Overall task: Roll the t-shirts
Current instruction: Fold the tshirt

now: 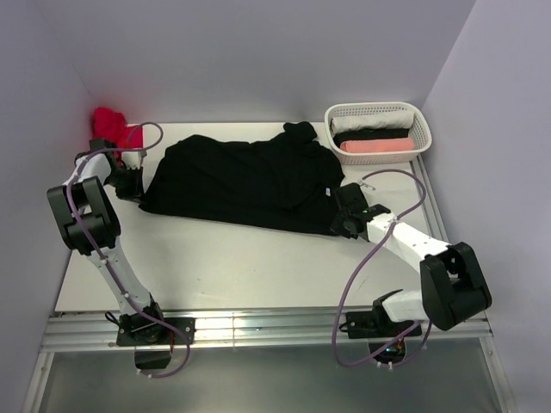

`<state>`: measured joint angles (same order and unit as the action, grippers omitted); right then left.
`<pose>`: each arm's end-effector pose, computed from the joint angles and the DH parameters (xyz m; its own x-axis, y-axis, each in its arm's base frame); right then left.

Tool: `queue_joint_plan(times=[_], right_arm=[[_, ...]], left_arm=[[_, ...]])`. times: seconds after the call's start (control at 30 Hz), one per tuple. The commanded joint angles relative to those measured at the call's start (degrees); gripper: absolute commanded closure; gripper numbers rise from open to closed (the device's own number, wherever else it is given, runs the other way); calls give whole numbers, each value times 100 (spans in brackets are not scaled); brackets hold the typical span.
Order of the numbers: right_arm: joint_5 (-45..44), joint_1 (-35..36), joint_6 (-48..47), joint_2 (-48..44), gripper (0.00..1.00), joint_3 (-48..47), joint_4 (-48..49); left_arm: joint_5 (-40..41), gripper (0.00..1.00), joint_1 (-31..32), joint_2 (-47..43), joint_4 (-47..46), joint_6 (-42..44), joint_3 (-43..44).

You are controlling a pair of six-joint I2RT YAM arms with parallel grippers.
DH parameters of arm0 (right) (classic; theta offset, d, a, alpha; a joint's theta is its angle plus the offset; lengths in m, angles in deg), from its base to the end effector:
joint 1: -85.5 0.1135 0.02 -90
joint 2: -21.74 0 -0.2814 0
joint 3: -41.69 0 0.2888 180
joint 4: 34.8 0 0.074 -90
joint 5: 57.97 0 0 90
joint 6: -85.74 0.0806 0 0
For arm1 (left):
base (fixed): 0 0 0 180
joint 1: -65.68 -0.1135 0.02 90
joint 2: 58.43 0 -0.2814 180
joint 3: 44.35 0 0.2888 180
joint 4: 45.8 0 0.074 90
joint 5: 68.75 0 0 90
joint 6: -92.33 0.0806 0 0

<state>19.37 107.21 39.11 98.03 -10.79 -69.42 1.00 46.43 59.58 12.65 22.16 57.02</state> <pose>0.2829 0.0936 0.1402 -0.7501 0.4225 -0.5088 0.3587 0.9062 0.2238 0.4504 0.1277 0.1347 -0.9346 0.0107 -0.3555 0.0976 0.9689 -0.2273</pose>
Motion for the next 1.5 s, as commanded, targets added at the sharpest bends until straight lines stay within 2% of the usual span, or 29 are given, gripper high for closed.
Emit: queue_joint_plan(times=[0.0,0.27,0.43,0.6,0.73,0.83,0.87,0.9,0.93,0.97,1.0,1.07,1.1,1.2,1.33,1.47], right_arm=[[-333,-53,-154,-272,89,-47,-672],[-166,43,39,-1106,89,349,-1164],[-271,473,469,-1248,89,410,-1664],[-236,974,891,-1345,87,761,-1701],[-184,1045,1129,-1459,83,1043,-1604],[-236,1072,1164,-1547,69,1035,-1674],[-271,1080,1182,-1599,58,965,-1726],[-332,1089,1173,-1643,54,921,-1779],[-342,1089,1156,-1731,47,877,-1867],[-377,1089,1147,-1793,44,763,-1911],[-438,1089,1173,-1863,42,710,-2016],[-482,1089,1165,-2074,41,500,-2087],[-491,1098,1138,-2144,41,420,-2105],[-447,1116,1068,-2303,44,112,-2017],[-307,1256,963,-2050,48,-126,-1552],[-52,1475,980,-1478,48,-249,-963]], left_arm=[[531,100,-44,-595,-111,354,-228],[873,100,-150,-1271,-242,802,-1326],[988,100,-246,-1685,-277,1013,-2020],[1102,100,-273,-2037,-330,1163,-2460],[1111,100,-299,-2125,-339,1242,-2628],[1102,100,-299,-2090,-295,1251,-2646],[1085,98,-308,-2098,-286,1242,-2611],[1059,88,-308,-2107,-260,1242,-2584],[1023,83,-317,-2151,-199,1251,-2540],[962,77,-317,-2177,-164,1251,-2514],[927,63,-325,-2195,-137,1251,-2418],[830,55,-352,-2274,-32,1251,-2329],[795,47,-352,-2283,-14,1268,-2233],[664,40,-352,-2301,126,1225,-2022],[601,39,-343,-2318,250,1163,-1793],[619,40,-352,-2318,311,1093,-1513]])
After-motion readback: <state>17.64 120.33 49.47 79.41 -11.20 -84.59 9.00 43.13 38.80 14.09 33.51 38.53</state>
